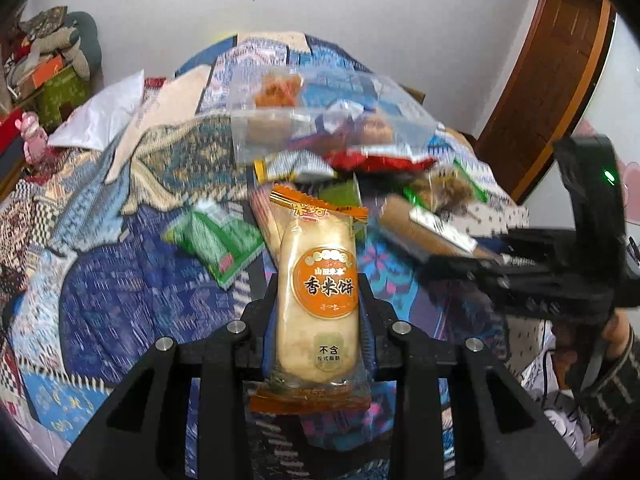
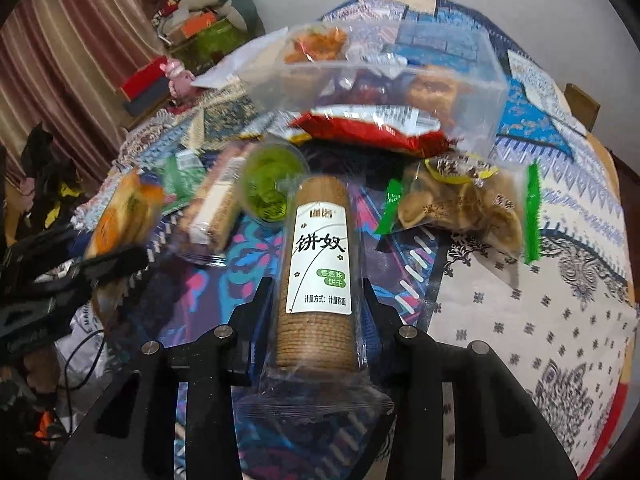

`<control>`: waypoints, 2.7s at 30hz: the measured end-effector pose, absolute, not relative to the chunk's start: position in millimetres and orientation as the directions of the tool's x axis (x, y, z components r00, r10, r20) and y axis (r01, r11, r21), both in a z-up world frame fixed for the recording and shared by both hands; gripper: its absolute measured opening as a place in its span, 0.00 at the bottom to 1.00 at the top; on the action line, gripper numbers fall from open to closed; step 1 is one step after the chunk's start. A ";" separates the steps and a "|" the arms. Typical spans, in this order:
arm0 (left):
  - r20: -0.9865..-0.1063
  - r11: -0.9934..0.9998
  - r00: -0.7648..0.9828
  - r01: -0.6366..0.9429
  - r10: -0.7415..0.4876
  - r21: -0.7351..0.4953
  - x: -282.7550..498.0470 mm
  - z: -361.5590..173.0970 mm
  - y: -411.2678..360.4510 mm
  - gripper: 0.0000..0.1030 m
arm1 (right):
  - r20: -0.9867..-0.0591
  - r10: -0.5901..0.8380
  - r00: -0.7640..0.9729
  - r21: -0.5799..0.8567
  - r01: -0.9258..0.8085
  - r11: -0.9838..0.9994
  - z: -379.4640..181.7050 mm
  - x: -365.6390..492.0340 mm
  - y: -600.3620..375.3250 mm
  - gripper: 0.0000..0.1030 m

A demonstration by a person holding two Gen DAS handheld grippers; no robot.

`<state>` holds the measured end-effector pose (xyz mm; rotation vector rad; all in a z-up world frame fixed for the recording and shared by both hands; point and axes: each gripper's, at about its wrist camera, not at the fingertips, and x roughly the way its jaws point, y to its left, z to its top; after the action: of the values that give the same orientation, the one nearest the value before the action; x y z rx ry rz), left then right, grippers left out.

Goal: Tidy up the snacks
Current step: 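Carry both snacks over the clear box and lower them inside, then grasp the barcoded biscuit pack with the left gripper while the right grasps the puffed snack bag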

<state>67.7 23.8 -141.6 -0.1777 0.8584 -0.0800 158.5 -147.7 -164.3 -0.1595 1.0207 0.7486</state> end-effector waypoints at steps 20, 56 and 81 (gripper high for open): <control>-0.631 0.983 0.764 0.020 -0.134 -0.185 133.1 -70.4 33.0 0.32 | -0.658 0.581 0.478 0.212 -0.623 0.753 -85.4 170.3 -160.1 0.36; -0.749 0.992 0.650 0.075 -0.128 -0.104 342.6 -134.9 7.2 0.32 | -0.685 0.487 0.542 0.204 -0.499 0.842 -121.7 333.8 -137.3 0.36; -0.659 0.991 0.743 0.043 -0.118 -0.130 258.5 -70.6 21.3 0.78 | -0.645 0.499 0.578 0.193 -0.508 0.839 -75.9 272.2 -174.1 0.61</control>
<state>258.5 21.3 -70.6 -0.1089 0.7286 -0.0885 272.2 -174.1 -75.9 -0.0132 0.7502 0.5893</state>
